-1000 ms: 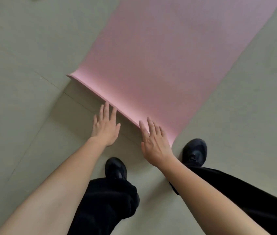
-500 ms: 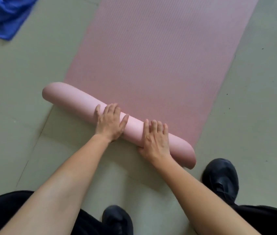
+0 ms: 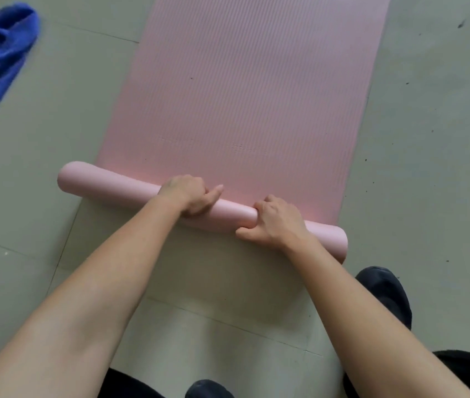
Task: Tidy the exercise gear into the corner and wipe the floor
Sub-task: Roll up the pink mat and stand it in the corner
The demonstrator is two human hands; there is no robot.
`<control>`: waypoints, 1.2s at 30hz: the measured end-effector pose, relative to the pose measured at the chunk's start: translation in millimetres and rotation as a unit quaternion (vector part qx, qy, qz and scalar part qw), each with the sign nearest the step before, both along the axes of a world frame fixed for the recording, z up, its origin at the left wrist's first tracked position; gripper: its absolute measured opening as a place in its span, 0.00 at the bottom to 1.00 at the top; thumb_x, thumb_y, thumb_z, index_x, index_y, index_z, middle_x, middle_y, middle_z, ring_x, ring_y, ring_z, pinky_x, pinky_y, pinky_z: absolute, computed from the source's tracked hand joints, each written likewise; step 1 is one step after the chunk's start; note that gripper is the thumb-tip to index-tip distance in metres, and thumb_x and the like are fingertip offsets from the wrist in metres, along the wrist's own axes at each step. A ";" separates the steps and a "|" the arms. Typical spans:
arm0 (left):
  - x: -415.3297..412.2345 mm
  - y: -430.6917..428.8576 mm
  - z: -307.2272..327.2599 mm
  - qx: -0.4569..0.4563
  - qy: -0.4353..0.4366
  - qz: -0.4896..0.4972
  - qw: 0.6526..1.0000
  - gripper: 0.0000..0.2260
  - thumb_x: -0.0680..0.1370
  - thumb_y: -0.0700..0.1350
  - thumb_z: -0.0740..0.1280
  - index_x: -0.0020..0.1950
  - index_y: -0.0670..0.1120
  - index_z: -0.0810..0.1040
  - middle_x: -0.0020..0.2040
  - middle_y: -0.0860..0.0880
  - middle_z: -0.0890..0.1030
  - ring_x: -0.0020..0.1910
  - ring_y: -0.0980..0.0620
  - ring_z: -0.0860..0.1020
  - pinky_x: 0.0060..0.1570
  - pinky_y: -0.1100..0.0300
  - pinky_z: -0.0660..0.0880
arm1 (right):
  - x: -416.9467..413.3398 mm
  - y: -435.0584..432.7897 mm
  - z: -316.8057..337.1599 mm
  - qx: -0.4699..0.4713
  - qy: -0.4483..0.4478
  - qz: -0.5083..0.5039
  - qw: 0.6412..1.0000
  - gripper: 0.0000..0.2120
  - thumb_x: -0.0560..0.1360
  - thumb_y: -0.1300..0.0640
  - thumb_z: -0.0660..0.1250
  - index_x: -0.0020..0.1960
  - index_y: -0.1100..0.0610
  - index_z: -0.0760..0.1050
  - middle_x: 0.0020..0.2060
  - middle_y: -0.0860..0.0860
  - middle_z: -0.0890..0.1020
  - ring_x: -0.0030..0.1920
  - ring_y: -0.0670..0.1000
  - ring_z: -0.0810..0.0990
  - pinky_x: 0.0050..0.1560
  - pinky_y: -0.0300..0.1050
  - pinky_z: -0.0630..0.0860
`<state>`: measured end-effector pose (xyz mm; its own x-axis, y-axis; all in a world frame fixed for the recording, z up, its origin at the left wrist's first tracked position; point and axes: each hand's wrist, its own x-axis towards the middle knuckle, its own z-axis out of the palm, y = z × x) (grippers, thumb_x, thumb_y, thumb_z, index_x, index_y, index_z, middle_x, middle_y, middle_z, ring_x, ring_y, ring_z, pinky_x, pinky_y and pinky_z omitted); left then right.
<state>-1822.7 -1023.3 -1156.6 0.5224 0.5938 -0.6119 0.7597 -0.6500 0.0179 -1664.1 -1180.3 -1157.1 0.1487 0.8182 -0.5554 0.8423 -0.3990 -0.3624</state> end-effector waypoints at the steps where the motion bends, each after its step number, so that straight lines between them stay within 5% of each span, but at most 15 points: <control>1: 4.8 3.2 -1.0 0.009 -0.008 0.003 1.000 0.32 0.81 0.65 0.47 0.53 0.44 0.83 0.54 0.37 0.82 0.55 0.38 0.79 0.48 0.52 0.69 | 2.0 5.6 2.3 -0.001 -0.004 -0.012 1.000 0.28 0.70 0.33 0.66 0.59 0.52 0.77 0.55 0.54 0.81 0.59 0.58 0.79 0.49 0.48 0.69; 5: 6.5 -0.1 0.7 0.133 -0.140 -0.031 0.981 0.30 0.80 0.62 0.44 0.48 0.45 0.80 0.50 0.40 0.83 0.49 0.39 0.79 0.51 0.48 0.70 | 33.1 37.7 17.5 -0.055 0.015 -0.079 0.995 0.27 0.70 0.34 0.68 0.62 0.49 0.76 0.58 0.55 0.82 0.58 0.58 0.80 0.48 0.48 0.69; 9: 0.3 -7.0 -2.0 0.154 -0.101 -0.075 0.980 0.30 0.80 0.64 0.44 0.59 0.46 0.77 0.55 0.44 0.81 0.55 0.42 0.77 0.62 0.44 0.65 | 52.4 55.3 24.3 -0.099 -0.030 -0.092 0.990 0.27 0.70 0.33 0.64 0.61 0.49 0.76 0.59 0.55 0.80 0.58 0.58 0.77 0.53 0.51 0.71; 13: 28.1 6.6 -2.2 0.160 -0.085 -0.046 0.982 0.30 0.80 0.62 0.44 0.50 0.46 0.80 0.49 0.41 0.83 0.50 0.41 0.79 0.56 0.46 0.66 | 15.2 33.3 7.1 0.047 -0.113 -0.105 0.987 0.29 0.75 0.39 0.55 0.69 0.54 0.70 0.62 0.60 0.76 0.63 0.62 0.74 0.64 0.56 0.67; 15: 42.5 19.0 -0.5 0.149 -0.084 -0.043 0.984 0.28 0.82 0.58 0.46 0.50 0.44 0.82 0.50 0.39 0.83 0.50 0.39 0.80 0.53 0.49 0.68 | 0.6 14.2 1.3 0.088 -0.117 -0.090 0.985 0.37 0.74 0.33 0.50 0.76 0.53 0.63 0.68 0.61 0.73 0.69 0.62 0.70 0.73 0.59 0.59; 17: 51.8 31.0 0.6 0.108 -0.074 -0.032 0.991 0.26 0.82 0.56 0.49 0.54 0.42 0.82 0.53 0.36 0.82 0.53 0.37 0.80 0.50 0.51 0.70 | -0.3 2.4 0.0 0.054 -0.133 -0.043 0.989 0.52 0.67 0.22 0.57 0.81 0.52 0.52 0.74 0.61 0.66 0.76 0.61 0.63 0.77 0.61 0.51; 19: 59.0 37.8 6.3 0.052 -0.041 -0.020 0.998 0.25 0.81 0.55 0.51 0.57 0.40 0.81 0.57 0.34 0.80 0.56 0.36 0.78 0.53 0.51 0.72 | 8.3 3.2 4.5 0.010 -0.143 -0.004 0.990 0.57 0.63 0.28 0.70 0.81 0.50 0.47 0.73 0.57 0.68 0.73 0.60 0.66 0.75 0.58 0.57; 22: 60.3 39.6 8.0 -0.001 -0.003 -0.005 1.000 0.29 0.82 0.59 0.49 0.62 0.39 0.78 0.62 0.34 0.78 0.61 0.37 0.76 0.59 0.49 0.71 | 38.7 19.8 13.3 -0.008 -0.063 -0.011 0.998 0.44 0.63 0.39 0.77 0.75 0.45 0.62 0.61 0.53 0.80 0.61 0.58 0.78 0.58 0.51 0.72; 26: 50.0 23.2 6.7 0.048 -0.134 -0.021 0.990 0.26 0.82 0.60 0.48 0.57 0.44 0.79 0.59 0.39 0.80 0.58 0.38 0.77 0.56 0.46 0.71 | 80.4 32.0 21.2 -0.100 0.081 -0.057 0.990 0.44 0.59 0.40 0.82 0.70 0.45 0.67 0.59 0.51 0.80 0.57 0.56 0.78 0.54 0.49 0.77; 29: 38.4 2.7 7.2 0.125 -0.194 -0.037 0.972 0.25 0.80 0.60 0.51 0.56 0.44 0.80 0.55 0.42 0.81 0.56 0.39 0.78 0.58 0.45 0.68 | 93.9 26.1 13.7 -0.023 0.011 -0.091 0.996 0.44 0.60 0.34 0.79 0.71 0.46 0.68 0.63 0.53 0.75 0.65 0.56 0.73 0.65 0.51 0.69; 33: 29.5 -13.6 -5.4 0.153 -0.124 -0.065 0.978 0.30 0.79 0.64 0.50 0.67 0.43 0.74 0.63 0.41 0.77 0.65 0.40 0.73 0.69 0.39 0.57 | 69.9 7.4 6.7 0.036 -0.102 -0.083 0.991 0.42 0.70 0.33 0.70 0.78 0.46 0.60 0.73 0.54 0.69 0.74 0.57 0.64 0.77 0.59 0.52; 36: 42.7 -4.3 -0.4 0.172 -0.119 -0.048 0.977 0.27 0.80 0.61 0.49 0.53 0.43 0.80 0.47 0.40 0.82 0.47 0.40 0.79 0.59 0.42 0.68 | 33.4 -8.8 -0.6 0.133 -0.140 -0.110 0.975 0.42 0.71 0.34 0.63 0.80 0.52 0.59 0.76 0.58 0.66 0.77 0.59 0.62 0.78 0.64 0.48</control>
